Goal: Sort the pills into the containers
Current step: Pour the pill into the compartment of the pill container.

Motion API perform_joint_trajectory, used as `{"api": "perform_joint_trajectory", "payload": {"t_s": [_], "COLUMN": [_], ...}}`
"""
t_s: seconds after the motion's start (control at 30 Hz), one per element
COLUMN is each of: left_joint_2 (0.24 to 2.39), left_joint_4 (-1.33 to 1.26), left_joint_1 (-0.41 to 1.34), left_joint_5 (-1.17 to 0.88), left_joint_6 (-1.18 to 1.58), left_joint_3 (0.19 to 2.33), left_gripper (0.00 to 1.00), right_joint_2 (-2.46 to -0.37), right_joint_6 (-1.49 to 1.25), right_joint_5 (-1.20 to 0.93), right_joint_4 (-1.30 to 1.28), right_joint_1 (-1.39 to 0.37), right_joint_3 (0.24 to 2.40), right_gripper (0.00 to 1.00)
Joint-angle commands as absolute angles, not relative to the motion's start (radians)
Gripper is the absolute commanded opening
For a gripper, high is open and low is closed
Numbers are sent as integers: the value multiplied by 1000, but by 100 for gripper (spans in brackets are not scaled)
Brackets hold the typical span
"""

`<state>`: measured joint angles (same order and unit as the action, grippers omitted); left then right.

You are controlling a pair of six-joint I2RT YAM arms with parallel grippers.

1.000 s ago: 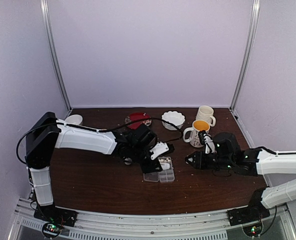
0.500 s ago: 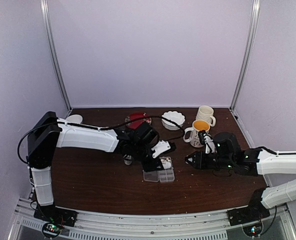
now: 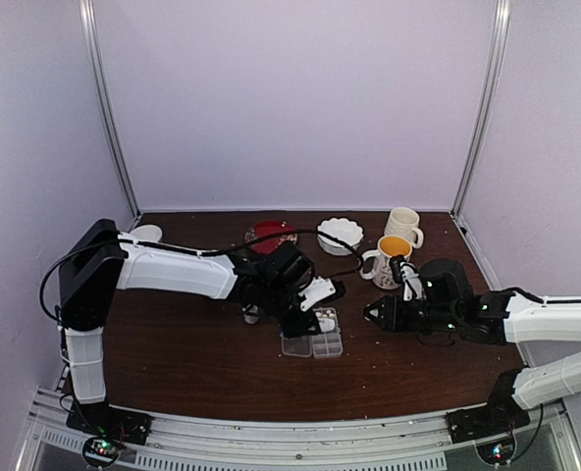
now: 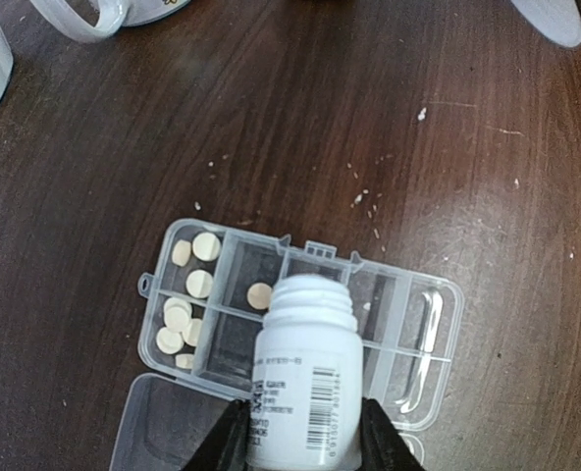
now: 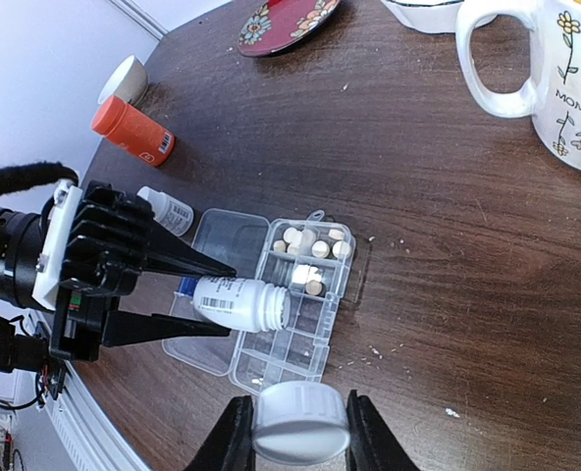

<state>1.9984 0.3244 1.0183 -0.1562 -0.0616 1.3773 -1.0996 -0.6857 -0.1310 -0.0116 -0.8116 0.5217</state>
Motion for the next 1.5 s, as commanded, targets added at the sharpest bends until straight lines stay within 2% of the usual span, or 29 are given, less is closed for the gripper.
{"api": "perform_joint_trajectory", "payload": {"t_s": [0.0,0.37,0.5,0.6,0.7,0.87,0.97,1.47], "left_joint_2": [1987,2005,2022,2007,2038,2005,2046,1960], "left_joint_4": [353,295,384,297,383,285,399,271], "left_joint_1": [1027,1028,1033,1032,1032,1036,1037,1040], "left_joint_5": [-171,-152,-162,-133,-159,-137,-151,-146], "left_joint_6": [-47,-35,-26,-17,-8,-4,-3,41], "left_joint_3": [1425,1396,1478,1408,1462,1385,1478,1360], "left_gripper": [0,0,0,0,0,0,0,0], "right_joint_2": [-1085,-1092,-1096,-1095,-1097,-1094,-1098,-1099], "right_joint_6": [-689,-689,-688,-689,-686,-683,-683,-685], "right_joint_5": [-137,-135,-150,-144,-148,-142,-147,-151], "right_joint_4": [-11,-3,-3,-3,-3,-3,-6,-3], "right_joint_1": [-805,-804,-804,-802,-802,-802,-802,-801], "right_joint_3": [533,521,527,524,531,532,536,536], "right_gripper": [0,0,0,0,0,0,0,0]}}
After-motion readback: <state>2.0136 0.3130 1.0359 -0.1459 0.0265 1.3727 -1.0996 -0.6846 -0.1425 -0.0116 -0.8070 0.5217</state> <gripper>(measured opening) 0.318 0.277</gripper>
